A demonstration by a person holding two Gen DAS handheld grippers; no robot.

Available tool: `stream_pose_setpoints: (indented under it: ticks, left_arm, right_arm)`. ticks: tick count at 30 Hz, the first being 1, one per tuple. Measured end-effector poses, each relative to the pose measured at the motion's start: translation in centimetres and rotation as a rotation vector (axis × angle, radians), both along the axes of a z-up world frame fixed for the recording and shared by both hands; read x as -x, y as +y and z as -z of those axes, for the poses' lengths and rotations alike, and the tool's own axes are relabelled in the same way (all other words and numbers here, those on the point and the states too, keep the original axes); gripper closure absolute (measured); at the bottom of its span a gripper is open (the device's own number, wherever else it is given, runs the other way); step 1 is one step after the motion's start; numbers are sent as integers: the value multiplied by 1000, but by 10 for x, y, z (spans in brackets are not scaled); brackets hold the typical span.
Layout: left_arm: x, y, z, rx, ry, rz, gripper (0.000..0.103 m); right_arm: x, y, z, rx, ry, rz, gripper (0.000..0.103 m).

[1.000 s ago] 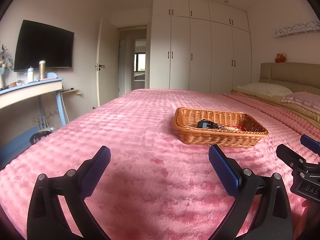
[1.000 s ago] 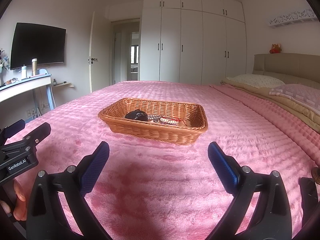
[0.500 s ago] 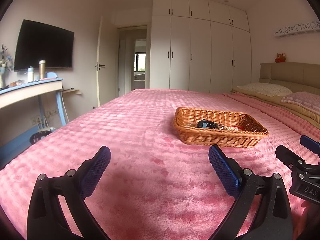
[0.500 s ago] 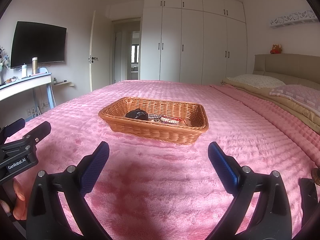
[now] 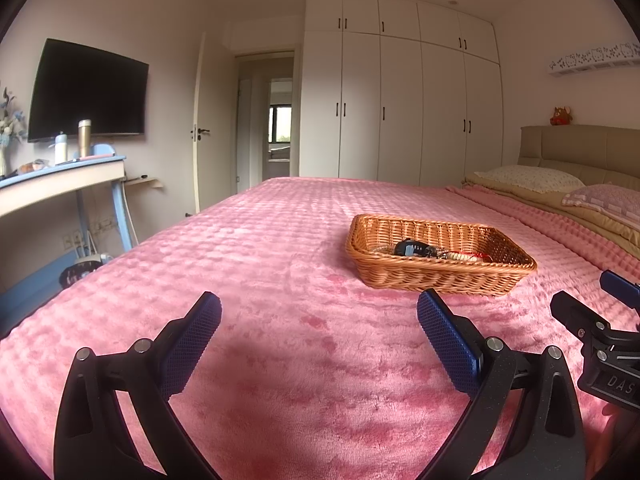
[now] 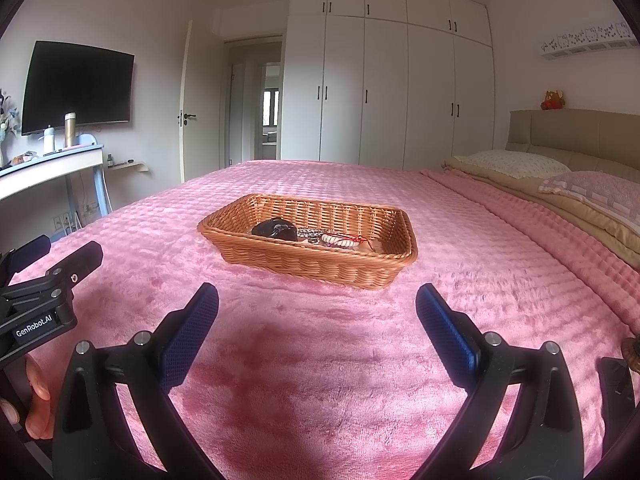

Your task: Organize jewelry

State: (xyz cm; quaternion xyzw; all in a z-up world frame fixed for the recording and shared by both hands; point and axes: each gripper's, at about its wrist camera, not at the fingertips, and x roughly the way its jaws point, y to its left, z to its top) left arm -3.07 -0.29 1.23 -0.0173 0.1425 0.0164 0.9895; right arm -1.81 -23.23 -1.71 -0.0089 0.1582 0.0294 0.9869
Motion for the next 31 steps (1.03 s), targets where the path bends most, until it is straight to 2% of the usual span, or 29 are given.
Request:
stream_pose_setpoints:
  ticks: [22, 31]
  left_arm:
    - [2, -1, 1, -4, -2, -10, 8]
    - [-1, 5, 0, 28, 13, -11, 8]
  right_arm:
    - [-1, 0, 0, 1, 0, -2, 8]
    - [-1, 1, 0, 3, -1, -2, 8]
